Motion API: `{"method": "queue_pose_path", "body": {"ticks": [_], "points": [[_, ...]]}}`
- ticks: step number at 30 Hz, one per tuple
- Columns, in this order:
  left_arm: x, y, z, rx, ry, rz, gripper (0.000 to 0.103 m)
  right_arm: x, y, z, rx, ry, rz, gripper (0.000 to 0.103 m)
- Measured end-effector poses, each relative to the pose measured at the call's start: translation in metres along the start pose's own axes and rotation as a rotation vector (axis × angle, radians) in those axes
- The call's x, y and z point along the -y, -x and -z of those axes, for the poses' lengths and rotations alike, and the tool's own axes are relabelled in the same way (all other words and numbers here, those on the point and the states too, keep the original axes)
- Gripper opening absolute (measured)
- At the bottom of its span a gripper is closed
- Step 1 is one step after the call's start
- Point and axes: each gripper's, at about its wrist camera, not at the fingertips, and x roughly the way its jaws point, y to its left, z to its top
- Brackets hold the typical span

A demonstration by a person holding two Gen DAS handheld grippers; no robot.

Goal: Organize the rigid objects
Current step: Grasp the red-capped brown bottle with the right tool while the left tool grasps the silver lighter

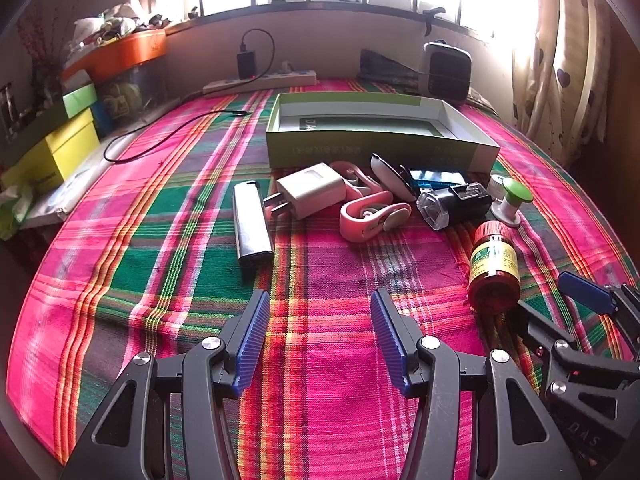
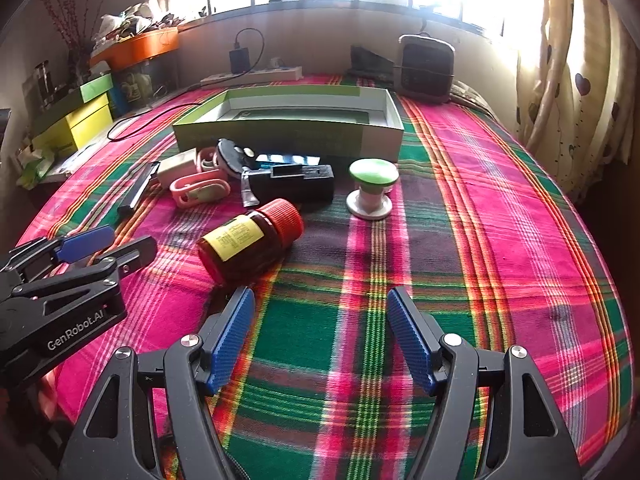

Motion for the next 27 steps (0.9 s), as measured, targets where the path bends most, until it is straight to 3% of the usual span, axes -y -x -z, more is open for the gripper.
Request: {"method": "queue_pose_path", "body": {"ticks": [8,16,27], "points": [[0.000,0.000,0.000,0.001,-0.001,0.004,0.052,-0.002,0.000,0.000,-0.002,0.003,-0.008,0.069],[-0.005,0.003,0.002,-0.006,-0.016,0.039,0.051,-0.008,-0.003,-0.007,-0.025,-0.026,-0.109,0.069],[-0.023,0.005,0.000,-0.021,0.025,0.084,0.051,-0.023,-0.010,-0.028,-0.023,-0.054,-0.163,0.069]]}}
